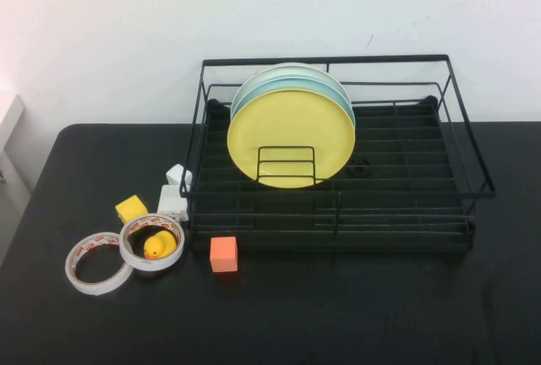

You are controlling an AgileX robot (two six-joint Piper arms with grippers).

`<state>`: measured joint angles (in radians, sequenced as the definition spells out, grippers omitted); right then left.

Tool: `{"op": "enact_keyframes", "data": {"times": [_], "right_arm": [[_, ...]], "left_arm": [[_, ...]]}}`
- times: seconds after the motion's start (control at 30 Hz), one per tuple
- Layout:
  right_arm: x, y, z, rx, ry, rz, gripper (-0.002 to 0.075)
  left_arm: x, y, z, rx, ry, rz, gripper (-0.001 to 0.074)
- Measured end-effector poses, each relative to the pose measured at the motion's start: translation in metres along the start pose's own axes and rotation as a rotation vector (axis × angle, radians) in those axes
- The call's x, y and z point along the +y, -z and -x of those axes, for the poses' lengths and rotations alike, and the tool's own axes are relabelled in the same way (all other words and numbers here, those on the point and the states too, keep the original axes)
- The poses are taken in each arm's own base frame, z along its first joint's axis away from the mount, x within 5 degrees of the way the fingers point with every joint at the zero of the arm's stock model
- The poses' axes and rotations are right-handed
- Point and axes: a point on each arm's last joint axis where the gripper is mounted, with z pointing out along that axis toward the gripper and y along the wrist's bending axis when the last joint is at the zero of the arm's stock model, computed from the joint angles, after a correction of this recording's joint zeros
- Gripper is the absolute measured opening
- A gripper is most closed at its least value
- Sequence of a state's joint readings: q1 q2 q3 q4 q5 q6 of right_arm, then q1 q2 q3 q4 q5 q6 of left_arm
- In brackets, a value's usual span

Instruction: Place plate on rack

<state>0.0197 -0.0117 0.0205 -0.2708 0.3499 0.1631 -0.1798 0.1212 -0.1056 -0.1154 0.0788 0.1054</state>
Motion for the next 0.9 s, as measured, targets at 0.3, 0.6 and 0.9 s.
{"op": "enact_keyframes", "data": {"times": [0.3, 0.6, 0.9], "right_arm": [[0.0, 0.0, 0.0, -0.001, -0.002, 0.001, -0.0001], [0.0, 0.0, 0.0, 0.001, -0.004, 0.001, -0.0001], [0.0, 0.0, 0.0, 0.001, -0.005, 0.002, -0.0001]], "left_arm": [[0.01, 0.011, -0.029, 0.068, 0.226, 0.208, -0.0001], [0.01, 0.01, -0.055, 0.203, 0.301, 0.237, -0.0001], [0.01, 0.01, -0.055, 0.208, 0.276, 0.213, -0.0001]]}}
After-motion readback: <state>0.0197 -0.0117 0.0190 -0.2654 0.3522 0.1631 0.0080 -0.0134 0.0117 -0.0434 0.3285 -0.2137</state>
